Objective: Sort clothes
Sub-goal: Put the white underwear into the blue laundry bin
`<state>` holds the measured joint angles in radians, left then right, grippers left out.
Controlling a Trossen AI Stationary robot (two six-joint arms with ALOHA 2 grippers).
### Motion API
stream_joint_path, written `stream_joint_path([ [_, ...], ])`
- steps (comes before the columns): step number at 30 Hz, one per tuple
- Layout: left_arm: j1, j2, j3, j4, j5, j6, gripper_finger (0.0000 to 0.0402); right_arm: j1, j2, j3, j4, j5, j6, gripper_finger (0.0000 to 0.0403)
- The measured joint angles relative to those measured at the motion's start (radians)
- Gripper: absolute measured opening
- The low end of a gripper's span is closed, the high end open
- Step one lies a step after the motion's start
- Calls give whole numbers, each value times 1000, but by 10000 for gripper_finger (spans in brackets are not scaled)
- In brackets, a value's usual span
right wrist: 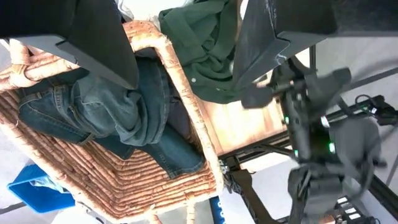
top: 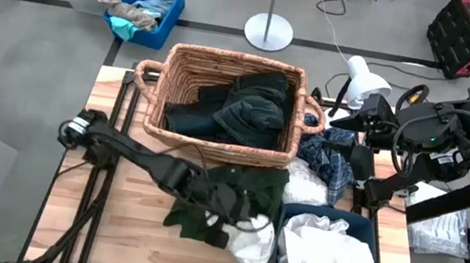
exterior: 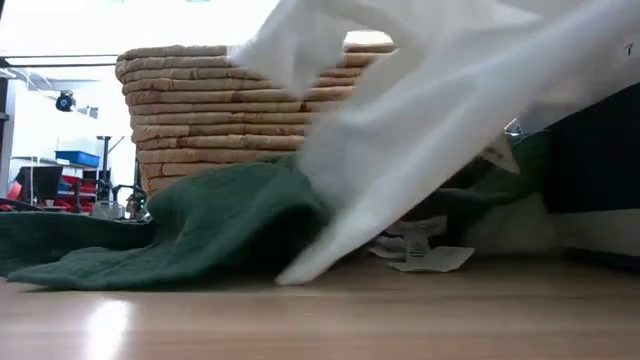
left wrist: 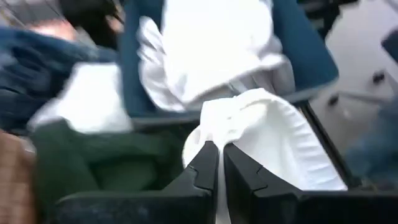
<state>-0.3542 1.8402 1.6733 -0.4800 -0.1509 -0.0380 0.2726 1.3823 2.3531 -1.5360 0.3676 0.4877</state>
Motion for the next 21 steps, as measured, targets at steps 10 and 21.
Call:
stream_joint_path([
  [10, 26, -79, 0, 354, -75, 3, 0, 0, -9, 0, -1, 1, 2, 248],
  [21, 31, -55, 0, 816, -77, 29, 0, 0, -70, 0, -2, 82, 17, 234],
])
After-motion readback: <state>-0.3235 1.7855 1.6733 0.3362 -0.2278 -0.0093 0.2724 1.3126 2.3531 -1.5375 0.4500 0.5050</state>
